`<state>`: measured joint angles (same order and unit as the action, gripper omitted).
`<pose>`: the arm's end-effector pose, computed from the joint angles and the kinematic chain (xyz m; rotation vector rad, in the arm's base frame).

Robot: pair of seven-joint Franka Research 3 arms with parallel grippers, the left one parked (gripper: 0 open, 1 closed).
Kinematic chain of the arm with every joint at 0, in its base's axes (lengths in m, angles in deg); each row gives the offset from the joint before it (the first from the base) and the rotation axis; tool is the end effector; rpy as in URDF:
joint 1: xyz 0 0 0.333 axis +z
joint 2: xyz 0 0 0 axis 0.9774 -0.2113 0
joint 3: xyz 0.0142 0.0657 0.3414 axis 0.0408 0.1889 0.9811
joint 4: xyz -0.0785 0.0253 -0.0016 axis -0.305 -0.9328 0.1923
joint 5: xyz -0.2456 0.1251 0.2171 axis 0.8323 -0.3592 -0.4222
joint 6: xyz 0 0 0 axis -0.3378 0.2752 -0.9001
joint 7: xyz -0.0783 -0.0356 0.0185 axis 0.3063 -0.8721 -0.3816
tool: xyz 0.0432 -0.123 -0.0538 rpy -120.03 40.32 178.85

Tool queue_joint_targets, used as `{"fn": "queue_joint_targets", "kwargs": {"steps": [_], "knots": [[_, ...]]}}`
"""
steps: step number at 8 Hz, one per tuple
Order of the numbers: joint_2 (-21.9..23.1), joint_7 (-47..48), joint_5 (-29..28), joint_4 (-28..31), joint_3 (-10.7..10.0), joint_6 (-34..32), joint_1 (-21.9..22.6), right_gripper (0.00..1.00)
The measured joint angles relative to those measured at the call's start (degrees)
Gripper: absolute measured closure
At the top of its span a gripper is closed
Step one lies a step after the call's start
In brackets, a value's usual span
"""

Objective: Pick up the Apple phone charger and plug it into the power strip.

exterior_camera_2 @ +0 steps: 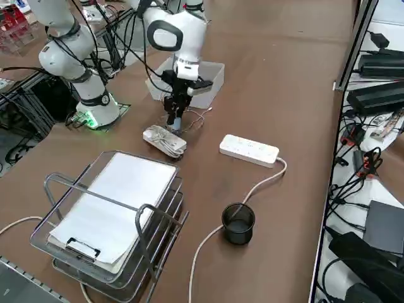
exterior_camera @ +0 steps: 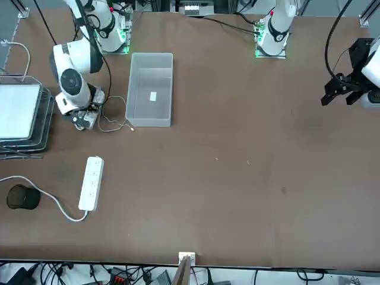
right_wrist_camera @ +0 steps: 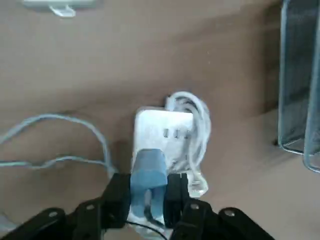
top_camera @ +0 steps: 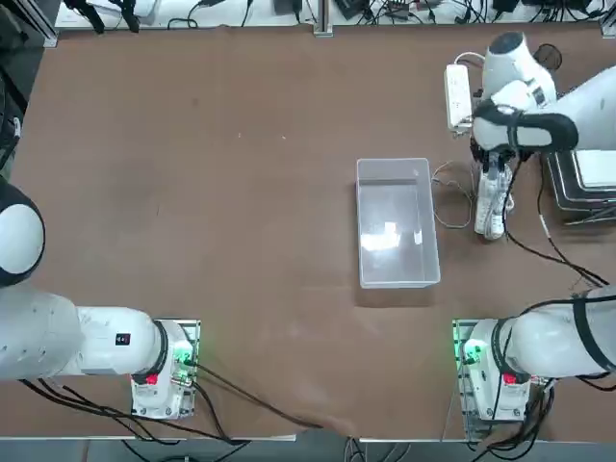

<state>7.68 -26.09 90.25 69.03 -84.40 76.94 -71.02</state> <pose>0.4495 0.0260 0.3315 2.7737 -0.3119 -0.2405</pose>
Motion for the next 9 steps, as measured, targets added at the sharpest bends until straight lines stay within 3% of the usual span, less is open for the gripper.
{"fn": "queue_joint_targets", "kwargs": {"steps": [3, 9], "knots": [[-1.33, -8.51, -10.45, -11.57, 0.03, -4.49, -0.01, 0.63], [-17.26, -9.61, -16.13, -29.91, -0.02, -3.49, -0.66, 0.63]]}}
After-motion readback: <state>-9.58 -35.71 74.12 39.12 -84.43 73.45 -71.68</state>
